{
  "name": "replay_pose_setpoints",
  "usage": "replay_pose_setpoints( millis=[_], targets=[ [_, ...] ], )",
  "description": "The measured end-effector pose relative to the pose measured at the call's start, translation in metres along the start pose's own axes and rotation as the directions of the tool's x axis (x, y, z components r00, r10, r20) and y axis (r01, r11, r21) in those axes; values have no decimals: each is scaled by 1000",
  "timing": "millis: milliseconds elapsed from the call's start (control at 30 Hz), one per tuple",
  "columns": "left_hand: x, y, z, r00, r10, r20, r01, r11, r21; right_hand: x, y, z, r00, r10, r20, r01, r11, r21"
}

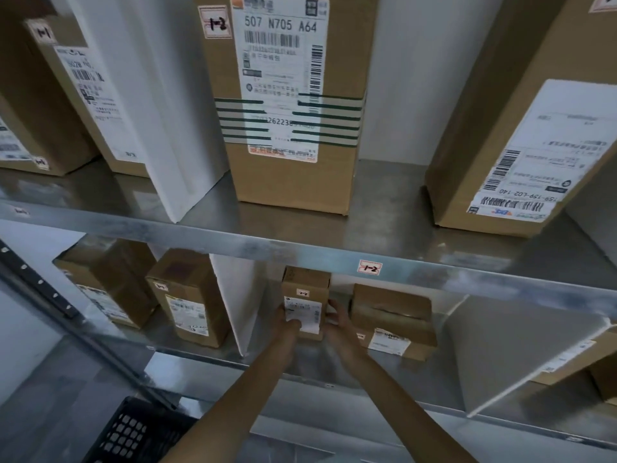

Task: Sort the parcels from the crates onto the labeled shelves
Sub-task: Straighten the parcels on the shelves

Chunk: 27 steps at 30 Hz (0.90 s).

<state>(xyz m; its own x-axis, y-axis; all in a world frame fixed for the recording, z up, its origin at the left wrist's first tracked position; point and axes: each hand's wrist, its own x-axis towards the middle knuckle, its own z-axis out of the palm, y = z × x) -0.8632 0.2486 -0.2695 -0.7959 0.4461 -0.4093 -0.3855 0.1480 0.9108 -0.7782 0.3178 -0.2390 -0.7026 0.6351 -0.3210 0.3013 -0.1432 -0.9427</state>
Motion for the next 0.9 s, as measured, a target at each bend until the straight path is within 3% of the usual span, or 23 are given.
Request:
replay_pose_setpoints(
  millis=[100,267,367,667,900],
  targets=[
    [4,-1,-4,999,-31,20,32,999,-22,5,4,-2,998,61,-32,-63,994,-87],
    [10,-4,-12,992,-127,-23,129,976,174,-4,22,4,984,142,-108,-149,987,-66],
    [8,-9,-20,988,-144,47,129,963,238,-12,41,10,965,211,-153,-217,976,-20],
    [-10,-17,-67,973,-109,204,-1,881,474,-45,60,51,942,258,-214,-267,964,-14],
    [-25,-28,-126,891,-105,441,-157,841,518,-69,57,116,943,325,-70,-324,946,17]
  ],
)
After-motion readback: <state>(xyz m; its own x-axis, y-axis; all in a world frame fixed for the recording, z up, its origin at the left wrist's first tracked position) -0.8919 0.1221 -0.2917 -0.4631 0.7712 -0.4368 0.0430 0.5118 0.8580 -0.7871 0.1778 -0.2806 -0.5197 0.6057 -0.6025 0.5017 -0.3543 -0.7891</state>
